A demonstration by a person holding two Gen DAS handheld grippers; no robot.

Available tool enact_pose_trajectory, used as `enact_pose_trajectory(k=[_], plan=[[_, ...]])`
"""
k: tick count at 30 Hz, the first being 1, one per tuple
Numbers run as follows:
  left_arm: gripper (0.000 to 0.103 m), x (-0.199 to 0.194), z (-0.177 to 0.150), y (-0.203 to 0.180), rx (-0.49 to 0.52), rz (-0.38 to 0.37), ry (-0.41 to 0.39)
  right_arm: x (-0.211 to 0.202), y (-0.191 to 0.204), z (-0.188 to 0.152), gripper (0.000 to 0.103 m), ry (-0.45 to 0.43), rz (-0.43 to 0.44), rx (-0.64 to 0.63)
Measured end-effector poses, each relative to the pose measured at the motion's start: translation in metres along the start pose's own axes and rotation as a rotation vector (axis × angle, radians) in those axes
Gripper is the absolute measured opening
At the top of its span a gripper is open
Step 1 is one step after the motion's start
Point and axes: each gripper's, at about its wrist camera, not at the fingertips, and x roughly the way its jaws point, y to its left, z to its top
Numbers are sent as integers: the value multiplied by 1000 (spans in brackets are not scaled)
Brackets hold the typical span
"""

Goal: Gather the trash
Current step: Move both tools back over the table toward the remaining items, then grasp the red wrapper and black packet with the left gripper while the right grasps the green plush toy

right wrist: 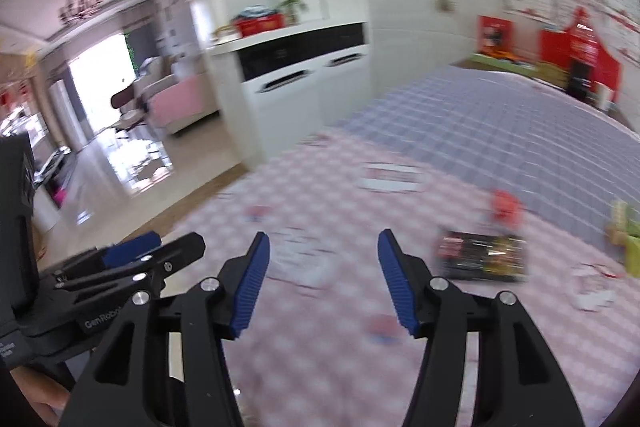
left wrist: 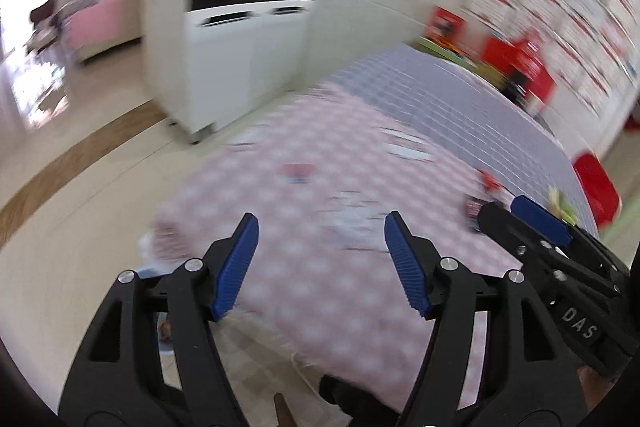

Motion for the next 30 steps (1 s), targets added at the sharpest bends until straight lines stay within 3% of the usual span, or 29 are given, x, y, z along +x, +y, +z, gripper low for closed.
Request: enact_pose_trajectory(k=[7, 14, 24, 30], plan=[[65, 35, 7, -115, 131, -117, 47, -29, -108, -16, 56, -16, -133, 130], [66, 89, 8, -189, 202, -164, 122, -42, -201, -28, 59, -14, -248, 237], [65, 159, 19, -224, 207, -127, 222, -37, -280, -34, 65, 11, -395, 344], [50, 184, 20, -235, 209, -130, 273, -23, -315, -38, 65, 62, -468, 380]])
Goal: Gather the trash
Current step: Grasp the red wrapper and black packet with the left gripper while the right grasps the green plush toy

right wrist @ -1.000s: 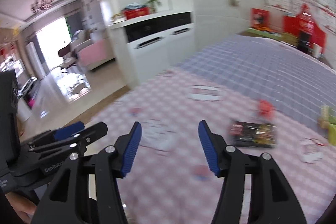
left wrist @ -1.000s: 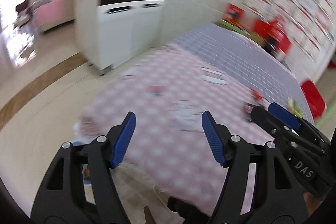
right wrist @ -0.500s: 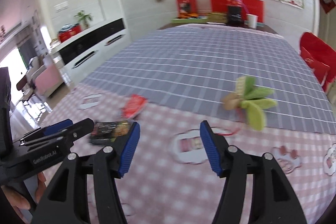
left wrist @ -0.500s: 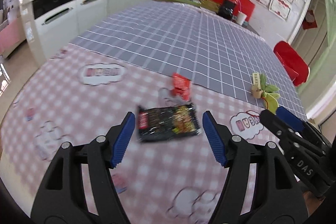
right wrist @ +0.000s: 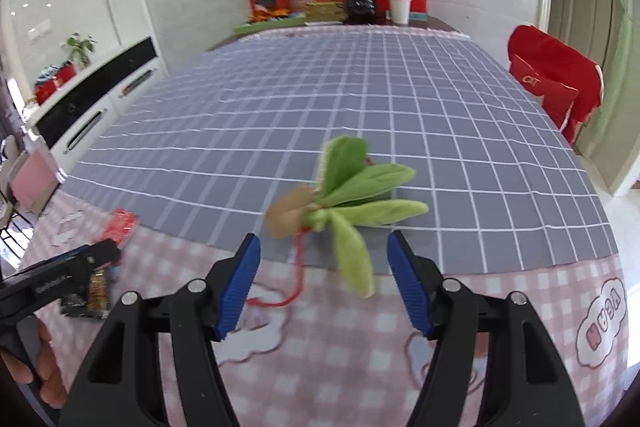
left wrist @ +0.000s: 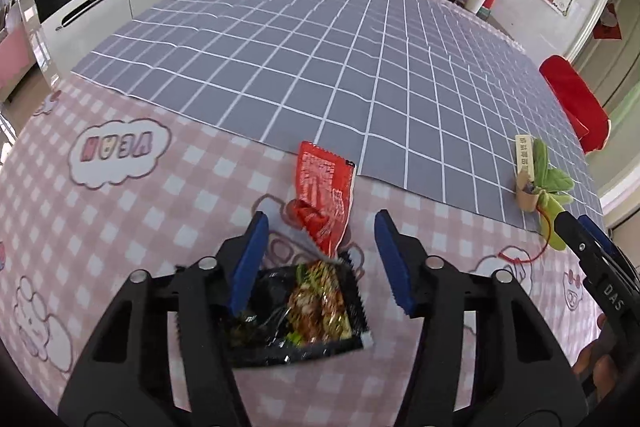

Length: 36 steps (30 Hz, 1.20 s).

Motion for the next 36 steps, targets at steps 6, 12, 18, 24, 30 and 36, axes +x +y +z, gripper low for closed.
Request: enact_pose_trajectory(k=[6, 12, 18, 24, 30, 36], plan=[[26, 7, 8, -10, 26, 9, -6, 25, -6, 1, 64, 59, -11, -10], [24, -4, 5, -9, 18, -15, -44, 25, -1, -2, 15, 67, 27, -34], [23, -35, 1, -4, 7, -33, -110, 2, 12, 0, 6, 17, 101, -53], [23, -67, -3, 11, -23, -31, -164, -29, 34, 0, 6, -17, 197, -67], [23, -100, -14, 34, -57, -24, -208, -61, 79, -1, 6, -57, 295, -122], [23, -136, -28, 67, -101, -12, -260, -91, 126, -3, 6, -81, 394, -172]])
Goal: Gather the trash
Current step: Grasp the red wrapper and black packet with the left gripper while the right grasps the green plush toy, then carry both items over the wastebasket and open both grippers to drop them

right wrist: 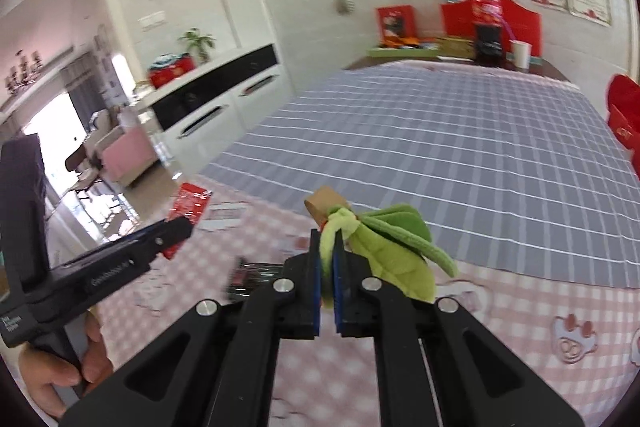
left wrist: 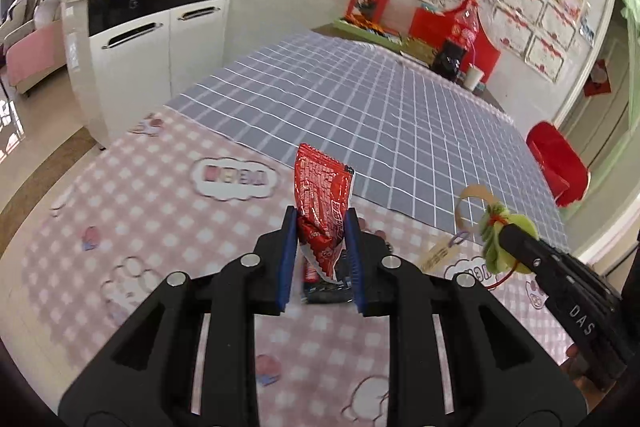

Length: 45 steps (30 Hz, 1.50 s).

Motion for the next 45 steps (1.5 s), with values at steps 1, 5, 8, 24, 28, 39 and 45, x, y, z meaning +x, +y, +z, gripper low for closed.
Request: enact_pose_trajectory(k=[1, 5, 8, 24, 28, 39, 45], plan=[[23, -7, 0, 6, -7, 2, -9, 0, 9, 0, 6, 0, 14, -10], [23, -30, -2, 30, -32, 20, -41, 4, 54, -1, 6, 4, 67, -55], [23, -50, -4, 56, -58, 39, -63, 8, 89, -3, 6, 12, 105, -92], [23, -144, -40, 219, -251, 207, -142, 33, 291, -41, 6, 88, 343, -288], [23, -167, -58, 265, -322, 254, -148, 42, 344, -61, 6, 128, 412, -342], [23, -199, -100, 367, -478, 381, -132, 67, 443, -112, 6, 238, 529, -457], [23, -188, -119, 407, -556, 414, -73, 86, 478, -140, 6, 296, 553, -492]])
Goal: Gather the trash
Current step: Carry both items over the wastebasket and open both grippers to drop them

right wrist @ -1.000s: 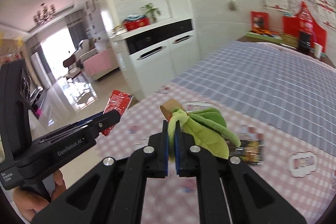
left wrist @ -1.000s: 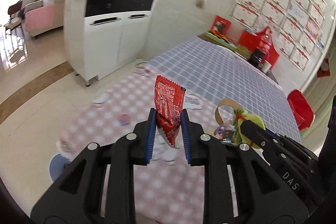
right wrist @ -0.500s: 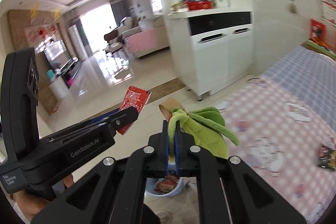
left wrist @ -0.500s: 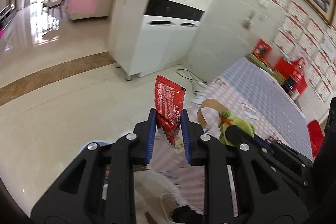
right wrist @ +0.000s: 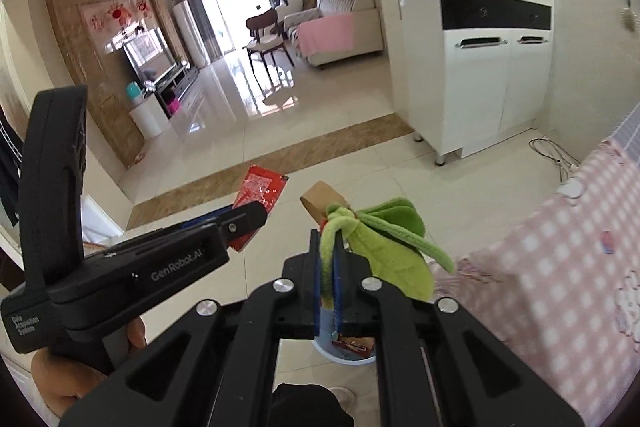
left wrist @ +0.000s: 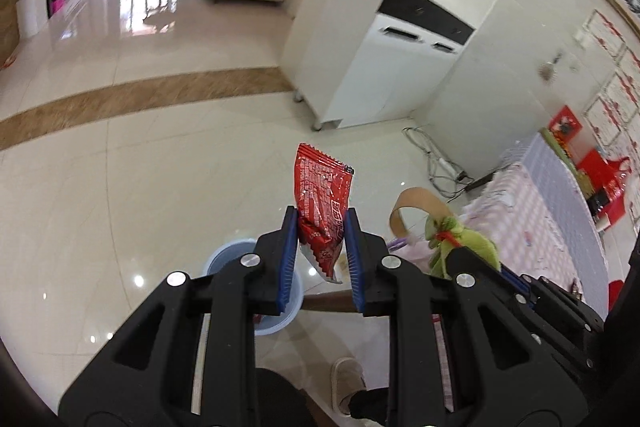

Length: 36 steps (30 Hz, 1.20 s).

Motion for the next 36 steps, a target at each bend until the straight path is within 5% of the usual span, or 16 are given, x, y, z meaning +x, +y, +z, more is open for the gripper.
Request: enact_pose_trajectory(k=[10, 29, 30, 31, 32, 36], plan=[[23, 51, -11, 38, -49, 43, 104, 63, 10, -12, 6, 104, 6, -3], [26, 111, -19, 48, -79, 60, 228, 130, -16, -20, 6, 193, -13, 35], [33, 112, -19, 48, -83, 60, 235, 131, -17, -18, 6, 195, -14, 38], [54, 114, -19, 48, -85, 63, 238, 131, -17, -19, 6, 196, -15, 40], [60, 114, -20, 48, -85, 71, 233, 133, -19, -18, 6, 198, -17, 42], [61, 113, -19, 50, -84, 81, 229, 135, -26, -18, 6, 202, -20, 50]])
